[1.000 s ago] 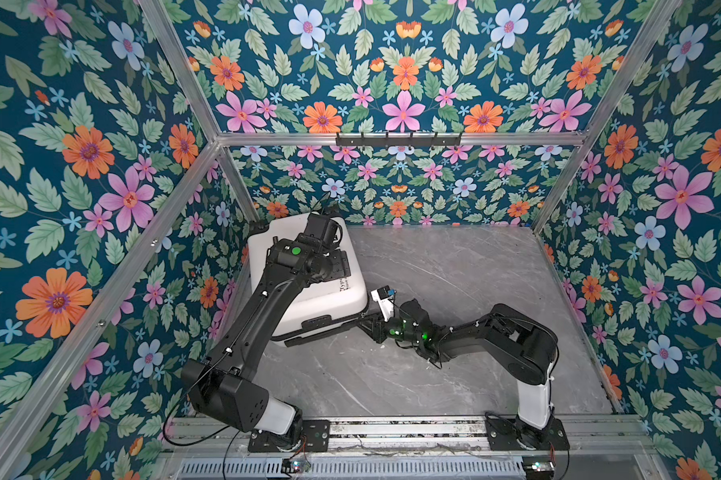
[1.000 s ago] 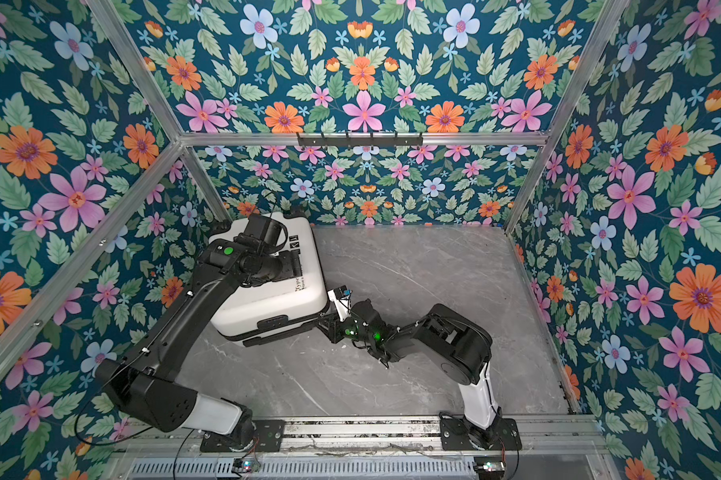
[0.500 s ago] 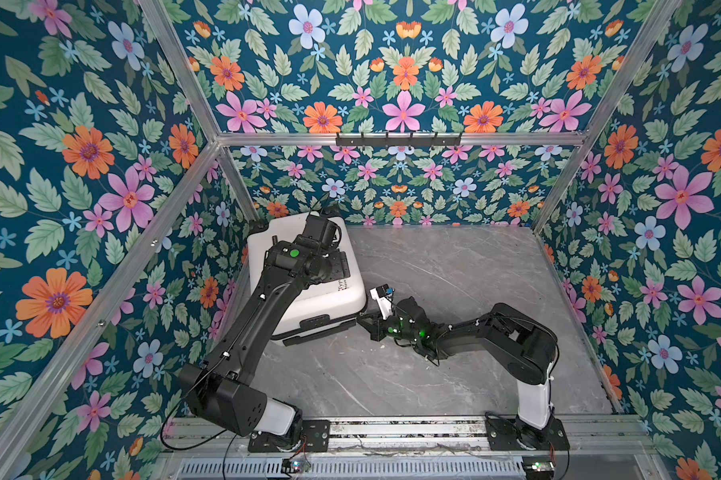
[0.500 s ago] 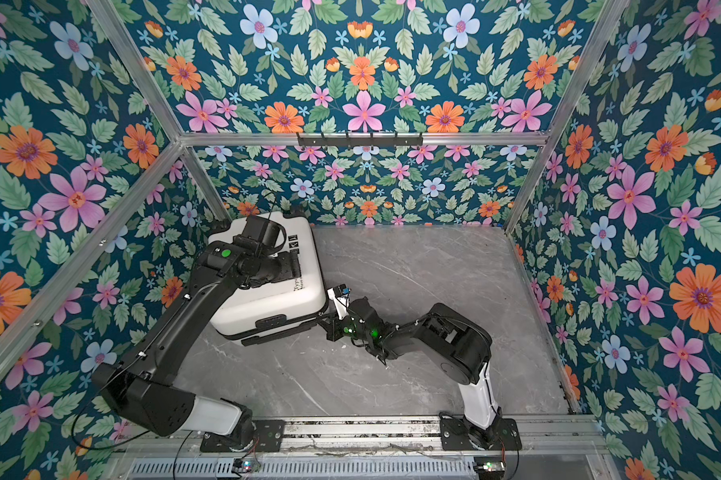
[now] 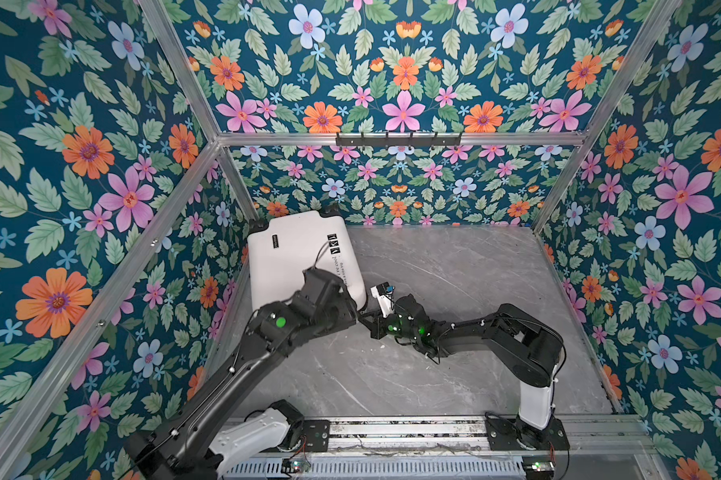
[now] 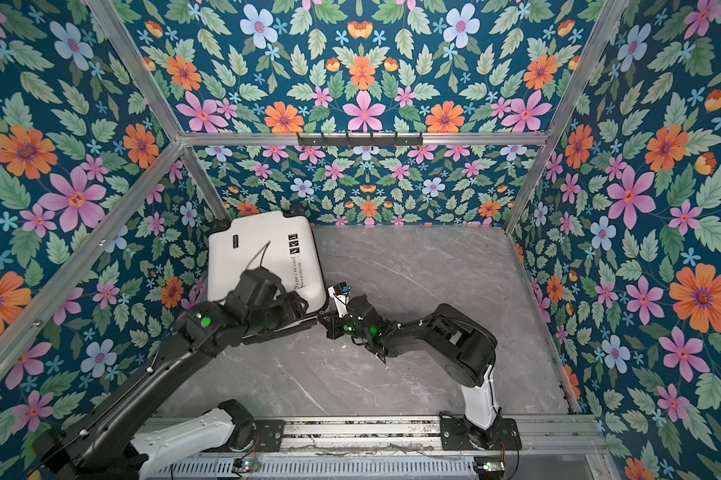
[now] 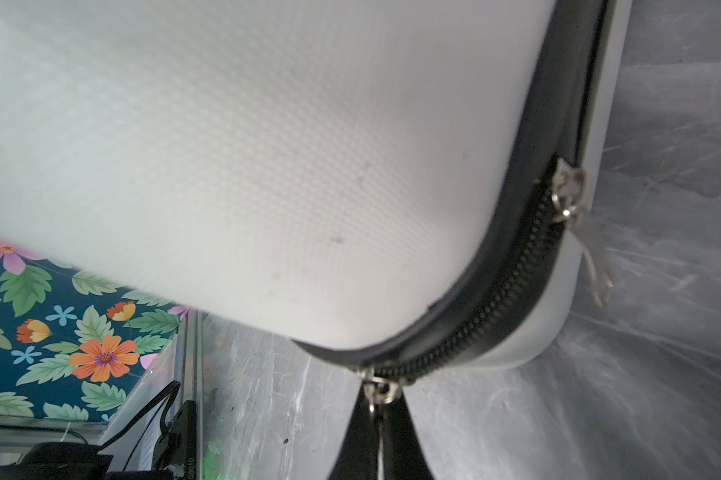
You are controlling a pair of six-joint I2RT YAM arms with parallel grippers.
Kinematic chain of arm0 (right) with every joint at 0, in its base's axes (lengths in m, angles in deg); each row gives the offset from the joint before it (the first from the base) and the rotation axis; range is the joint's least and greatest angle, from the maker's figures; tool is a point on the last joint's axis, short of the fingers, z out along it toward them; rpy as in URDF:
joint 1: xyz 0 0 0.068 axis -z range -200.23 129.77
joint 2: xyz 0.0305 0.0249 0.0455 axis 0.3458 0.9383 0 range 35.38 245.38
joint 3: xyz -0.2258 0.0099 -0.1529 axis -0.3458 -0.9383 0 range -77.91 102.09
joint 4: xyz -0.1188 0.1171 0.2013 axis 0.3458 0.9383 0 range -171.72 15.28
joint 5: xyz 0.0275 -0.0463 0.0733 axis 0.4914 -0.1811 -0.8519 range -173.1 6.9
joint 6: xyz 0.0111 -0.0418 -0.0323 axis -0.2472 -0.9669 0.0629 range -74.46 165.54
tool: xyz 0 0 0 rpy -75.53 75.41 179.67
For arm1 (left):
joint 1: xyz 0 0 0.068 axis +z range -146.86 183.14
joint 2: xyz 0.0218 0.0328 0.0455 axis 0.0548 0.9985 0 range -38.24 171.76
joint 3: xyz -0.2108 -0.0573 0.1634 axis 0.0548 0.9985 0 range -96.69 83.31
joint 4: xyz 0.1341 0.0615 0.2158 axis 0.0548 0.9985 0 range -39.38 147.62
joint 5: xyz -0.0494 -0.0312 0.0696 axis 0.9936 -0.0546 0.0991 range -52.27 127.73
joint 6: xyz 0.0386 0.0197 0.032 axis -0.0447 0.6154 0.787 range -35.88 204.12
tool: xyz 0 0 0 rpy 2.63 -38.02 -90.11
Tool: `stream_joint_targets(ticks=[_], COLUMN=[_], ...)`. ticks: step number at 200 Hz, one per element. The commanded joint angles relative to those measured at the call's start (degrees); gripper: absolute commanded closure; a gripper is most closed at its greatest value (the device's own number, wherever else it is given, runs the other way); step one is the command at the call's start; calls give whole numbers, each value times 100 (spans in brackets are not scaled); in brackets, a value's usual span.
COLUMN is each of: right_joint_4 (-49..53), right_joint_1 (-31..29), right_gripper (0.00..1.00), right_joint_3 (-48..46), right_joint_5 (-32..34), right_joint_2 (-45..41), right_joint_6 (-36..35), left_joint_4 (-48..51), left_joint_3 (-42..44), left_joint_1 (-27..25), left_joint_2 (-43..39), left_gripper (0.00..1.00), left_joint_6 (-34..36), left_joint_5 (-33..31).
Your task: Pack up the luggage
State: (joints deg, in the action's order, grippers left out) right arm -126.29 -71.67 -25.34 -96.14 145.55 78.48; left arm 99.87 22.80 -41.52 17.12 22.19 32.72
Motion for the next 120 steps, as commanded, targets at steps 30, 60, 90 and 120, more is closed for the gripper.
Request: stream_joint_targets(ticks=[30,60,90,120], right_joint_4=[-193,-100,30,10], right_joint_1=[-3,-2,2,3], right_gripper=[100,100,100,100], right_joint_3=[138,143,158,173], right_joint_5=[196,266,404,375], right_joint_2=[-92,-173,-225,-210], right_joint_6=[-36,-53,-61,-79], left_joint_4=[-917,-1313,-1105,-954], left_joint_3=[1292,2226,3106,3661], left_joint_1=[-2057,-2103,-2092,-2085], left_joint_2=[-541,-797,-1348,-1752], left_gripper=[33,37,38,35], left_joint_6=[-3767,-4819,-5789,-6570], left_joint_5=[-2912,-3436,-3661,-3960])
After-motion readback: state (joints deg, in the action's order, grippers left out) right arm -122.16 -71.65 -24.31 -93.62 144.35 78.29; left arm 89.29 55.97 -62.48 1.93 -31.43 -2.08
